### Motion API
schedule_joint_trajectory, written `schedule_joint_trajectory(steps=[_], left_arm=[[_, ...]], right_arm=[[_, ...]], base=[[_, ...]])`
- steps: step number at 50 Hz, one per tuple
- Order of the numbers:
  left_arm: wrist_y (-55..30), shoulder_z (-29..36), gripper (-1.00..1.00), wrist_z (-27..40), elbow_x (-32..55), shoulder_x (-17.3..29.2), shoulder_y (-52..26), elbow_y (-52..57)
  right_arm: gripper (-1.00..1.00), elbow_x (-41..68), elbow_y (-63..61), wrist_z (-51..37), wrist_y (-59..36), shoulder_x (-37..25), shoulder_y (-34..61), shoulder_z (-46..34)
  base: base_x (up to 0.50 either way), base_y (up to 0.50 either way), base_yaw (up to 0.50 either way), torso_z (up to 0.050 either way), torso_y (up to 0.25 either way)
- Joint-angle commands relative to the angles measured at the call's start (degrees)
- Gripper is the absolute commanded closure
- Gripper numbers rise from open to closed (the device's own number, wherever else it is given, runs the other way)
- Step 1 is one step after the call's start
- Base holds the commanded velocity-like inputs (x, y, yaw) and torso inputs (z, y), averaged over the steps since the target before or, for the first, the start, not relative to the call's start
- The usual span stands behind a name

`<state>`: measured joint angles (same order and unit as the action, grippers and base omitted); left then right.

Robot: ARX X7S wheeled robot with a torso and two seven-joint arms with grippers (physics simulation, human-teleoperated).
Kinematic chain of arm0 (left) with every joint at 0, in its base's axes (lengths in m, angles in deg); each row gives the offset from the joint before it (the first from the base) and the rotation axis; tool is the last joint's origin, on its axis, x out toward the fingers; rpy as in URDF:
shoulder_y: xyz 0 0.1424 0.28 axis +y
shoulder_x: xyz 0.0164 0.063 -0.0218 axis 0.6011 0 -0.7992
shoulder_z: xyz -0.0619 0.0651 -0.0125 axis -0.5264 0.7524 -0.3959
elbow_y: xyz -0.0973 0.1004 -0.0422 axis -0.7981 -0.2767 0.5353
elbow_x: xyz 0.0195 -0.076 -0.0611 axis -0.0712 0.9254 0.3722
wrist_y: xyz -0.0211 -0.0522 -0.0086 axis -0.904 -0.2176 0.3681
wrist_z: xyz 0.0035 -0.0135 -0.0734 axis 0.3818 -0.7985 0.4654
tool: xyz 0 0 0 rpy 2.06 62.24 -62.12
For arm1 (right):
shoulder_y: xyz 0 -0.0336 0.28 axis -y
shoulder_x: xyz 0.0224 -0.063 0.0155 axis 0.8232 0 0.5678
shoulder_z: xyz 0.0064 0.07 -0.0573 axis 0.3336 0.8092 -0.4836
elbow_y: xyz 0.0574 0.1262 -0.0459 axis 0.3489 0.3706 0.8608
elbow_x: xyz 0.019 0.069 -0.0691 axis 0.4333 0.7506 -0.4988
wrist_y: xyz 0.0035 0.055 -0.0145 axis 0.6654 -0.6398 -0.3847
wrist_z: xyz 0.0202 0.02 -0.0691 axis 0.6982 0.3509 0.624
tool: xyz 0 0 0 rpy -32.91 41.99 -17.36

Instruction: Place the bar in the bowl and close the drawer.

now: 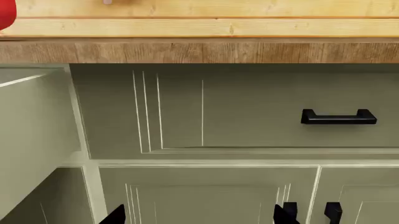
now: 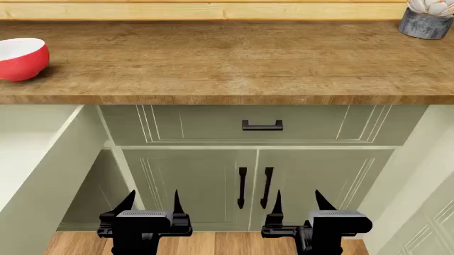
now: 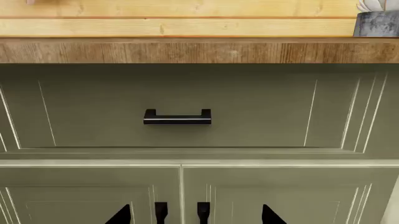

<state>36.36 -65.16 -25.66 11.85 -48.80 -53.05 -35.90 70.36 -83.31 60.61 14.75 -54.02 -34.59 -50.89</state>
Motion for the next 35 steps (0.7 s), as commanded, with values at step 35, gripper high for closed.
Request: schedule_joint_trajectory(steps=[35], left_arm=[[-23.8,-0.9,-1.00,4.7,11.6,11.0,5.0,36.4]], right_arm=[[-1.00,3.0,-34.1,-5.7,-19.7,-10.2,-6.7,-1.7]], base=[[0.00,0.00,0.00,0.037,0.000]])
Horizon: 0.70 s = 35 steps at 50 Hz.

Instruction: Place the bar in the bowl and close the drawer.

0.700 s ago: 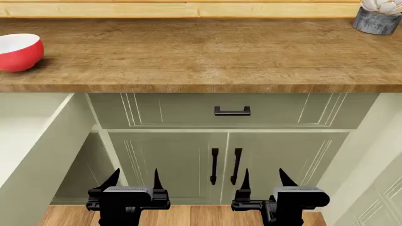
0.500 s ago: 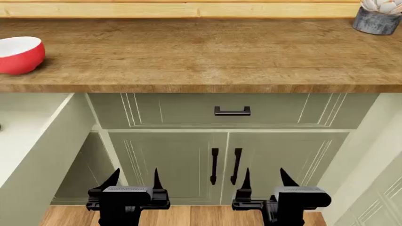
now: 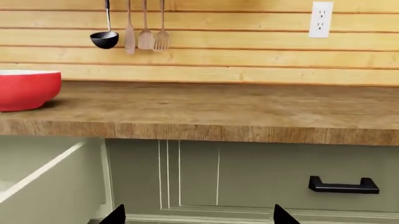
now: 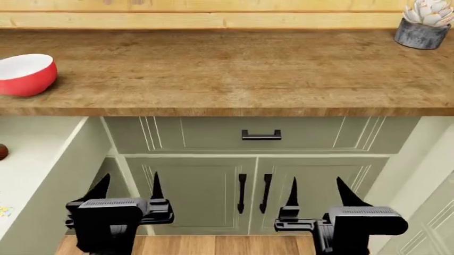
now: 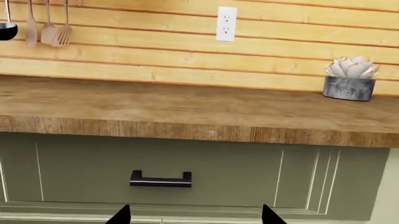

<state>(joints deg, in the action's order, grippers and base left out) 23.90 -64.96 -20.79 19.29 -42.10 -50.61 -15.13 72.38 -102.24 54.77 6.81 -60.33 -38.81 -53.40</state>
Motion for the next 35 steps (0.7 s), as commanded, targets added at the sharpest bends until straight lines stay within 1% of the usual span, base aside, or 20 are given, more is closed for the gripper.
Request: schedule_joint_trajectory(steps=[1,8,11,18,26,35], left_arm=[[-12.5,-1.6,-1.00,-0.2,4.9,4.7,2.8,17.1],[-18.6,-7.1,-1.00,0.3,10.0,7.1,3.9,25.8],[-19.7,-9.7,-1.00,0.5,12.2,7.7,4.4,28.1],[-20.1,-14.5,-1.00,1.1,15.0,8.6,6.4,31.9],[-20.3,-15.8,-1.00,1.3,16.4,9.0,7.4,32.9],[-19.5,-15.8,-1.00,1.2,16.6,9.2,8.0,32.3]], right_arm=[[-1.00,1.2,-16.5,0.1,-12.6,-4.2,-2.8,1.2],[-1.00,2.8,-24.3,-0.1,-17.9,-6.4,-4.3,3.7],[-1.00,3.6,-26.5,-0.3,-19.5,-7.1,-4.5,5.4],[-1.00,7.1,-30.6,-0.1,-21.8,-8.3,-5.5,11.0],[-1.00,8.7,-31.7,-0.1,-19.6,-8.5,-7.3,14.0],[-1.00,9.4,-32.9,-0.7,-19.1,-8.6,-8.4,15.1]], base=[[0.00,0.00,0.00,0.050,0.000],[0.00,0.00,0.00,0.050,0.000],[0.00,0.00,0.00,0.048,0.000],[0.00,0.03,0.00,0.003,0.000],[0.00,0.49,0.00,0.000,0.000],[0.00,0.50,0.00,0.000,0.000]])
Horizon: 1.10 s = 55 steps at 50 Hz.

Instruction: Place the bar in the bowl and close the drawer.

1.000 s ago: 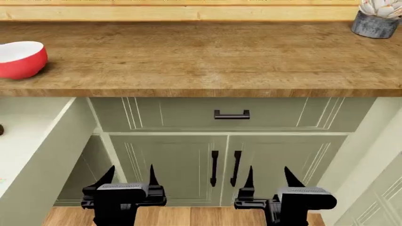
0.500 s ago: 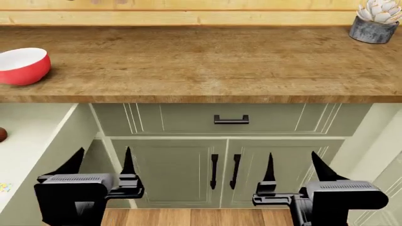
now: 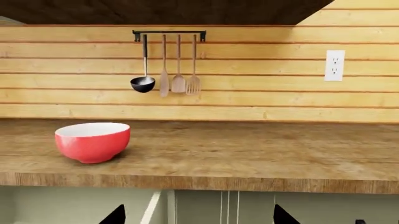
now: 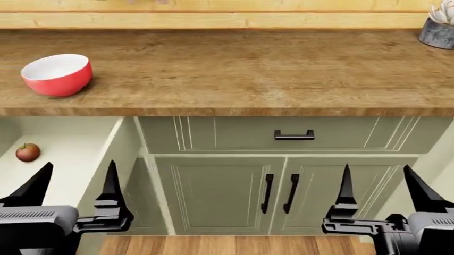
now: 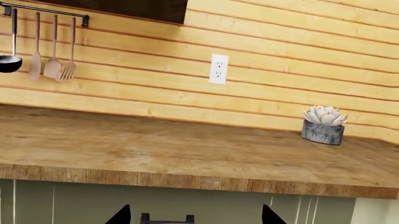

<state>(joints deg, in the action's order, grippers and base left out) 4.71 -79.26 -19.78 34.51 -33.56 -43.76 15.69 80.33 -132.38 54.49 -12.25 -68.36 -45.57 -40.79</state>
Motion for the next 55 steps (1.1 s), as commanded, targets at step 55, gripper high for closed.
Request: schedule_joint_trajectory(steps=[55], left_arm=[[1.2,0.9,-1.00,1.6,1.2,2.1,2.0,0.3]], right_arm=[[-1.00,2.9,-3.3,-2.9,1.3,-2.0,-3.0,3.0]], base=[[0.00,0.50,0.00,0.000,0.000]])
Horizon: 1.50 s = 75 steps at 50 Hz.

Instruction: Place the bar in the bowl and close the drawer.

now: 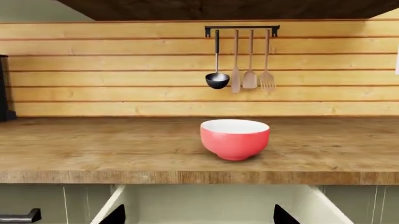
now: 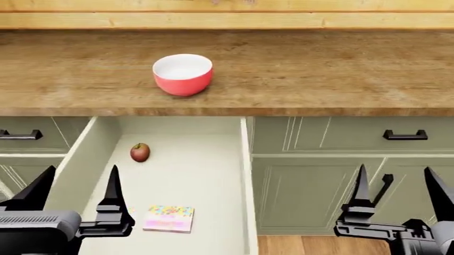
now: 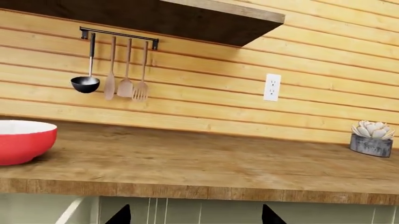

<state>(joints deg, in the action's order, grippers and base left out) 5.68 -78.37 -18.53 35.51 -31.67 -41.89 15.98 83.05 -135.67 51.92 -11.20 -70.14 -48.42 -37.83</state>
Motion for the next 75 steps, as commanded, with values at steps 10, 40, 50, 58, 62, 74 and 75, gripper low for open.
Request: schedule_joint_trajectory(steps=[10,40,50,58,62,74,75], left_arm=[[0.4,0.2,-1.00,0.6,0.3,0.6,0.4,0.2],[-31.7,-10.8,-1.00,23.9,46.9,19.3,-23.6,0.8],[-37.0,-6.6,-1.00,34.1,65.7,26.4,-38.6,-9.0],[-37.4,-4.2,-1.00,37.0,70.8,28.7,-43.1,-11.9],[-37.4,-4.2,-1.00,37.0,70.7,29.0,-43.0,-11.8],[-37.0,-4.4,-1.00,36.8,70.3,29.2,-42.1,-11.5],[-37.0,-4.4,-1.00,36.8,70.3,29.2,-42.1,-11.5]], right_arm=[[-1.00,0.5,0.0,-0.6,0.3,-0.5,-0.3,0.1],[-1.00,43.8,-7.3,-17.8,-37.0,-21.9,23.3,10.6],[-1.00,70.6,2.7,-32.5,-50.1,-30.0,47.6,1.8],[-1.00,76.6,8.2,-35.9,-51.9,-31.6,53.9,-2.5],[-1.00,76.6,8.4,-36.0,-51.7,-31.7,54.0,-2.7],[-1.00,75.5,8.5,-35.4,-51.1,-31.9,53.0,-3.3],[-1.00,75.5,8.4,-35.4,-51.0,-31.9,53.0,-3.3]], base=[[0.00,0.50,0.00,0.000,0.000],[0.00,0.16,0.00,0.000,0.000],[0.00,0.00,0.00,0.000,0.000],[0.06,0.00,0.00,0.000,0.000],[0.50,0.12,0.00,0.000,0.000],[0.45,0.10,0.00,0.000,0.000],[0.00,0.00,0.00,0.000,0.000]])
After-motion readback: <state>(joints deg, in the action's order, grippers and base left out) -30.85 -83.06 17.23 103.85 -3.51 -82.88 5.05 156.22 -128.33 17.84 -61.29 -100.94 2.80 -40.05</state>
